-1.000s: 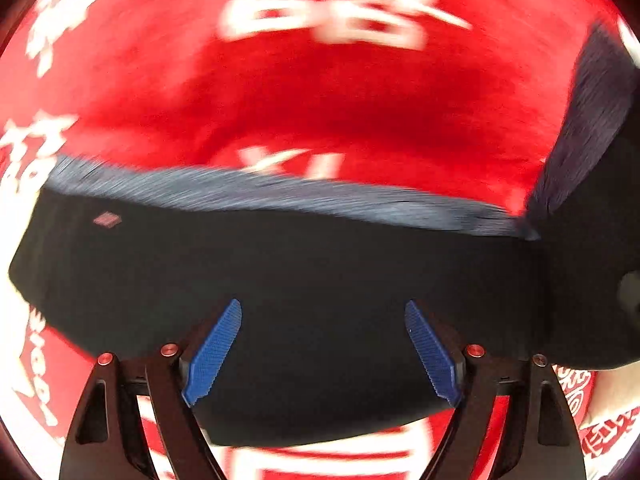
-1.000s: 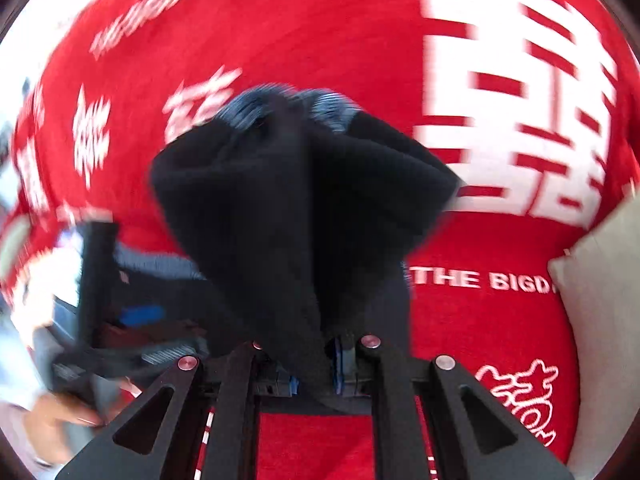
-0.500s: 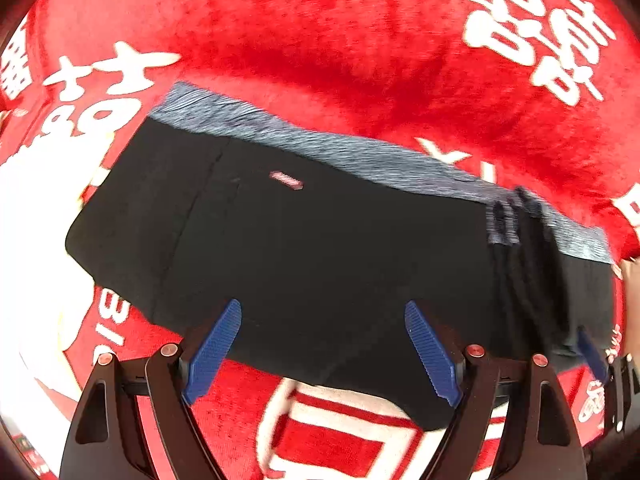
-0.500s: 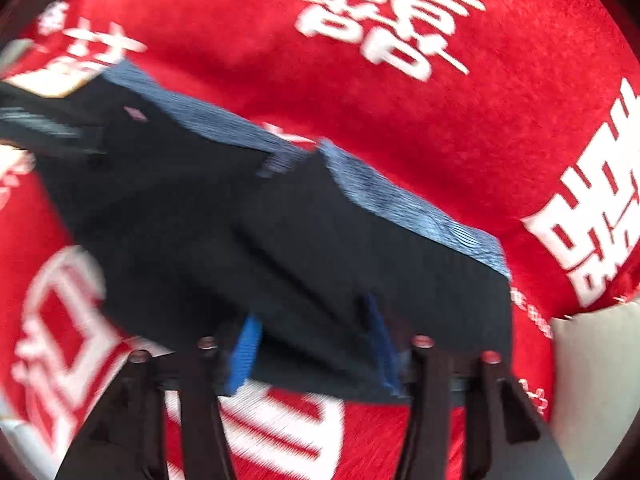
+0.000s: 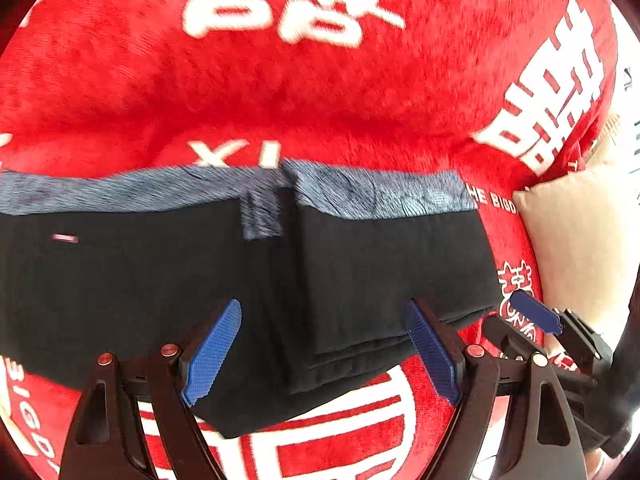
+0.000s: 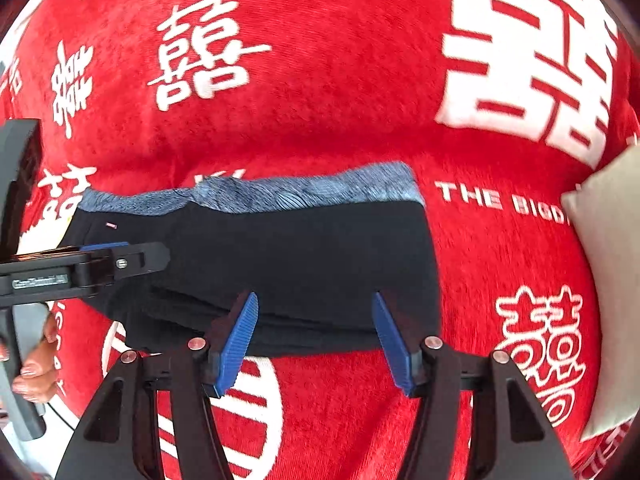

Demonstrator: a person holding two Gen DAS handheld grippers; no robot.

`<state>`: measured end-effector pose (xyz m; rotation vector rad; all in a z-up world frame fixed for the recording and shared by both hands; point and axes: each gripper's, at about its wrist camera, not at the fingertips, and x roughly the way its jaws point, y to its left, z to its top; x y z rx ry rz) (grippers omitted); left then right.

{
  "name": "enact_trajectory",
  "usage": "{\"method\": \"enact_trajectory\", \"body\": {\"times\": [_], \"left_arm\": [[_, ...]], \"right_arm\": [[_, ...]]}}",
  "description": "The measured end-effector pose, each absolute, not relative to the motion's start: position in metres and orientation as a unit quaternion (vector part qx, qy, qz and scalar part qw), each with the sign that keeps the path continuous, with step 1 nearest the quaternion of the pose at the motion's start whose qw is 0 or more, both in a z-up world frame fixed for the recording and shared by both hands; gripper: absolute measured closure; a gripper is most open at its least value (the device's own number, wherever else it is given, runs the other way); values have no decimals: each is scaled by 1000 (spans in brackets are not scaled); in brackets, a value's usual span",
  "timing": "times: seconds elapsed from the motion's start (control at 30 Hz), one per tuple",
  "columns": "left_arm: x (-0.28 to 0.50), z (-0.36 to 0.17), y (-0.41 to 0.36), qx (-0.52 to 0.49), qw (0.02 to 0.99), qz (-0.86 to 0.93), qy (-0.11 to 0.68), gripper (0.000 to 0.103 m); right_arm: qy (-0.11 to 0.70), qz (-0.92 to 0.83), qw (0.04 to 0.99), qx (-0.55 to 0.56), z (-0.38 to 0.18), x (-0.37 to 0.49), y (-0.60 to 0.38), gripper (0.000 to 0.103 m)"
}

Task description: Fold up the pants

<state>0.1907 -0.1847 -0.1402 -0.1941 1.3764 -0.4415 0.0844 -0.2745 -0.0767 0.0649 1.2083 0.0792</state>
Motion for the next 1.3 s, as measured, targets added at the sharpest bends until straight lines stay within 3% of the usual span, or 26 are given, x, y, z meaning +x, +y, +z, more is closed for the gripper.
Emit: {"method": "enact_trajectory", "body": {"times": [0.07,0.1,0.13,0.23,0.37,0.53,0.8,0.97,1.07,1.23,1.3], "left_arm": [[192,-151,-191,-93,734,-210,640,41],[192,-156,-194,-90,725,-213,649,65],[191,-159,-198,-81,720,-207,657,82],[185,-154,-204,-74,719,-222,654,88],[163,-149,-206,-15,727,-222,649,96],[149,-172,-198,-28,731,-204,651,96],[139,-133,-183,-27,759,-143,634,95],[155,-125,-213,-15,771,-151,618,95],[164,-135,-235,-4,773,-150,616,95],[171,-160,-243,5,766,-115,632,95],[171,-166,-241,-1,766,-109,633,95]], "right_arm": [[573,37,817,48,-80,82,-280,39],[577,37,814,57,-83,81,-283,39],[579,36,812,63,-85,82,-285,40],[585,34,806,86,-85,77,-295,49],[585,28,805,94,-80,72,-307,50],[606,28,788,103,-94,67,-314,50],[590,17,799,120,-85,84,-338,50],[586,13,798,139,-89,121,-350,50],[598,16,786,154,-101,143,-350,61],[611,21,778,148,-124,175,-340,61],[631,15,770,98,-142,186,-330,64]]}}
